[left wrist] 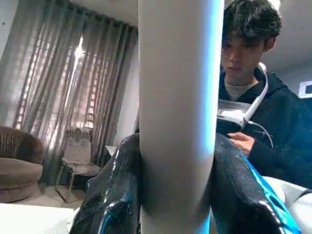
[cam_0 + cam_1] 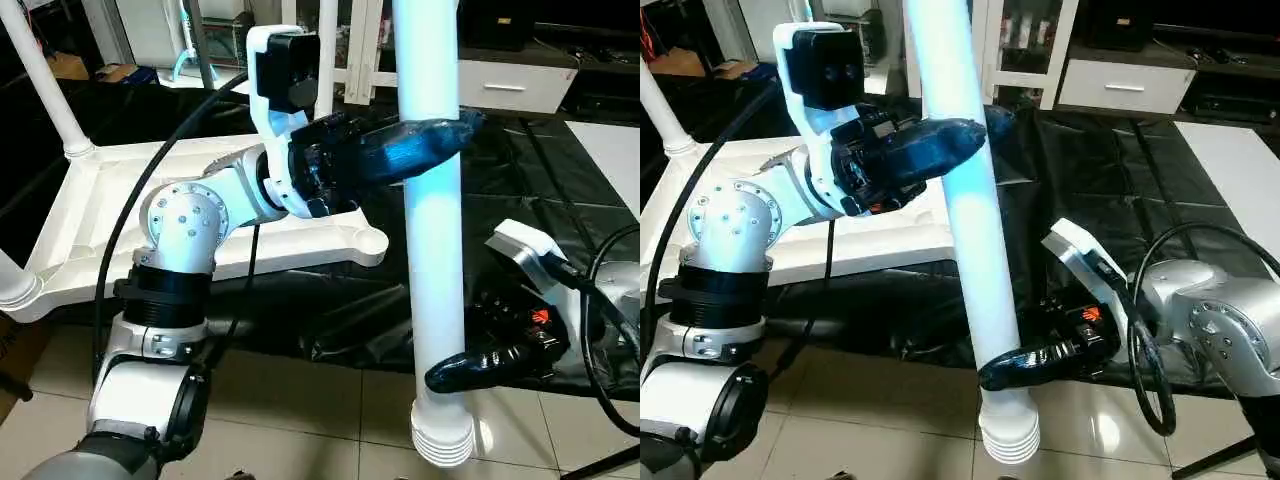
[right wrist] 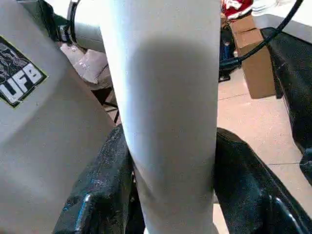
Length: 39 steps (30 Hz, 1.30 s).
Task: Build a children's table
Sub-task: Insert table leg to table base
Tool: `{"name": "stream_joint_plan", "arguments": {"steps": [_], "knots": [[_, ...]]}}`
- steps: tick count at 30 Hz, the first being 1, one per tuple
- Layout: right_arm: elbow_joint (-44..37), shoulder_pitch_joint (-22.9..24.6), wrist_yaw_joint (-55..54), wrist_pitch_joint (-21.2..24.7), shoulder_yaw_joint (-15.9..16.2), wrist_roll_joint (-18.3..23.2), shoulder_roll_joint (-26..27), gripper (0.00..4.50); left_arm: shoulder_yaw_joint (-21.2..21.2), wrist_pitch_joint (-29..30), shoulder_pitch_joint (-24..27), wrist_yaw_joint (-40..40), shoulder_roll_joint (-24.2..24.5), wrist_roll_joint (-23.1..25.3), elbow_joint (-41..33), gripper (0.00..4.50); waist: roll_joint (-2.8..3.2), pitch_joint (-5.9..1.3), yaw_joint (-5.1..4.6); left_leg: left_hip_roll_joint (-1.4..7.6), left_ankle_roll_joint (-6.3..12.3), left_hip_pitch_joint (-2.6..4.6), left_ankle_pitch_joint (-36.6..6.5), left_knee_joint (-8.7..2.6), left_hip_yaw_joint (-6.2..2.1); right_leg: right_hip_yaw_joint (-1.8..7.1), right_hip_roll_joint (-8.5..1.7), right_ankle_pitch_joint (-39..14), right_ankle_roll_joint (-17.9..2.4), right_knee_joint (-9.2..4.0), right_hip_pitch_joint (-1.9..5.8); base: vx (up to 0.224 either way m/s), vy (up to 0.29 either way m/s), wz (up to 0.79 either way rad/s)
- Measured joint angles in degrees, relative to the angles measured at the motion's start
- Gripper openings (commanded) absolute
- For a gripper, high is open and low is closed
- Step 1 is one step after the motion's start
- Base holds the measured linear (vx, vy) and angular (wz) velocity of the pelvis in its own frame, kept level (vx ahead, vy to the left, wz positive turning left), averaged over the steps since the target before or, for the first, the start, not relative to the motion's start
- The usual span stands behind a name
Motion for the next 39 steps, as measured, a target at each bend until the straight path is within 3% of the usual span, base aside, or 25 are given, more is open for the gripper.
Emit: {"name": "stream_joint_plan", "arguments": {"steps": [3,4,5,8,9,15,18,22,27,29,31,35,36,37,39], "knots": [[0.02,0.0,0.0,-0.1,-0.01,-0.07,0.01,1.93,0.0,-0.02,-0.01,0.39,-0.11,0.09,0.0,1.59,0.0,0.0,0.01,0.0,0.0,-0.01,0.0,0.0,0.0,0.0,0.0,0.0,0.0,0.0,0.0,0.0,0.0,0.0],[0.13,0.0,-0.18,-0.21,-0.09,-0.07,0.11,1.93,0.08,-0.08,-0.02,1.28,-0.26,0.25,-0.01,2.15,0.02,-0.01,0.02,0.0,0.0,0.0,0.0,0.0,0.0,0.0,0.0,0.0,0.0,0.0,0.0,0.0,0.0,0.0],[0.28,0.0,-0.45,-0.32,-0.32,-0.07,0.45,1.93,0.41,-0.23,-0.05,2.3,-0.64,0.4,0.0,2.29,0.02,-0.01,0.02,0.0,0.0,-0.01,0.0,0.0,0.0,0.0,0.0,0.0,0.0,0.0,0.0,0.0,0.0,0.0],[0.3,0.03,-2.06,-0.31,-0.38,-0.08,2.01,1.9,2.76,-2.08,-0.96,7.97,-1.74,1.03,0.67,2.38,0.06,-0.01,-0.04,0.0,0.0,-0.01,0.0,0.0,0.0,-0.01,0.0,0.0,0.0,0.0,0.0,0.0,0.0,0.0],[0.35,0.03,-2.53,-0.31,-0.53,0.01,2.31,1.87,3.32,-2.37,-1.31,8.79,-1.85,1.07,0.77,2.63,0.08,-0.01,-0.04,0.0,0.0,-0.01,0.0,0.0,0.0,-0.01,0.0,0.0,0.0,0.0,0.0,0.0,0.0,0.0],[0.72,0.03,-4.81,-0.29,-3.32,1.1,3.0,1.85,4.3,-4.02,-1.68,10.15,-0.78,2.42,1.24,3.14,0.15,-0.02,0.0,0.0,0.0,0.0,0.0,0.0,-0.01,-0.02,0.0,0.0,0.0,-0.02,0.0,0.0,0.0,0.0],[0.75,0.07,-5.78,-0.25,-6.34,2.38,3.0,1.85,5.07,-6.58,-0.03,11.87,0.27,4.66,1.65,3.29,0.25,-0.05,-0.05,0.0,0.0,-0.01,0.0,0.0,-0.01,-0.02,0.0,0.0,0.0,-0.02,0.0,0.0,0.0,0.0],[1.08,0.18,-6.75,-0.25,-7.98,3.1,3.01,1.85,5.6,-8.26,1.4,13.22,0.91,7.02,3.64,3.31,0.27,-0.04,-0.01,0.03,0.0,0.02,0.0,0.0,-0.03,-0.07,0.01,0.0,0.0,-0.03,-0.01,0.0,0.0,0.0],[4.54,-0.67,-13.21,-1.65,-13.26,2.84,5.5,1.85,10.18,-13.52,4.26,18.17,2.5,9.83,7.53,3.31,0.52,-0.12,-0.33,0.04,-0.01,0.0,0.0,0.0,-0.03,-0.06,0.04,0.0,0.01,-0.02,-0.01,0.0,0.0,0.0],[6.71,-2.98,-18.71,-1.87,-14.68,1.77,7.76,1.85,10.3,-16.38,5.2,19.77,4.04,13.05,8.34,3.31,0.56,-0.1,-0.71,0.04,-0.02,-0.02,0.01,-0.01,-0.04,-0.07,0.05,0.0,0.01,-0.02,-0.03,0.0,0.0,0.0],[7.87,-3.85,-22.63,-1.45,-16.61,2.08,8.64,1.85,7.38,-19.55,6.96,21.25,6.88,19.1,7.52,3.31,0.61,-0.08,-0.87,0.07,-0.02,0.04,0.01,-0.02,-0.07,-0.1,0.05,-0.05,0.09,-0.03,-0.06,0.0,0.0,0.0],[9.23,-5.31,-29.55,3.06,-20.25,9.45,12.4,1.84,-2.51,-23.39,10.96,26.41,12.77,34.41,4.29,3.31,0.88,0.06,-1.0,0.11,-0.02,-0.08,0.0,-0.06,-0.07,-0.06,0.06,-0.12,0.2,-0.08,-0.11,0.0,0.0,0.0],[10.0,-5.64,-32.02,4.15,-21.57,12.15,13.59,1.84,-4.08,-23.79,12.16,27.31,13.19,36.45,3.01,3.31,0.95,0.11,-1.02,0.1,0.01,-0.08,-0.02,-0.07,-0.07,-0.04,0.06,-0.13,0.2,-0.09,-0.12,0.0,0.0,0.0],[12.35,-6.2,-36.77,5.59,-23.42,17.98,15.14,1.84,-5.07,-23.82,13.84,28.81,13.07,38.1,0.79,3.31,0.95,0.15,-1.05,0.09,0.02,-0.11,-0.02,-0.1,-0.02,-0.03,0.04,-0.15,0.23,-0.12,-0.14,0.0,0.0,0.0],[15.4,-6.38,-41.82,6.6,-25.8,23.42,16.18,1.84,-5.81,-23.84,14.62,30.07,12.72,39.19,-0.84,3.31,0.99,0.24,-0.82,0.1,0.02,-0.25,-0.02,-0.11,0.01,-0.05,0.04,-0.16,0.23,-0.13,-0.26,0.0,0.0,0.0]]}}
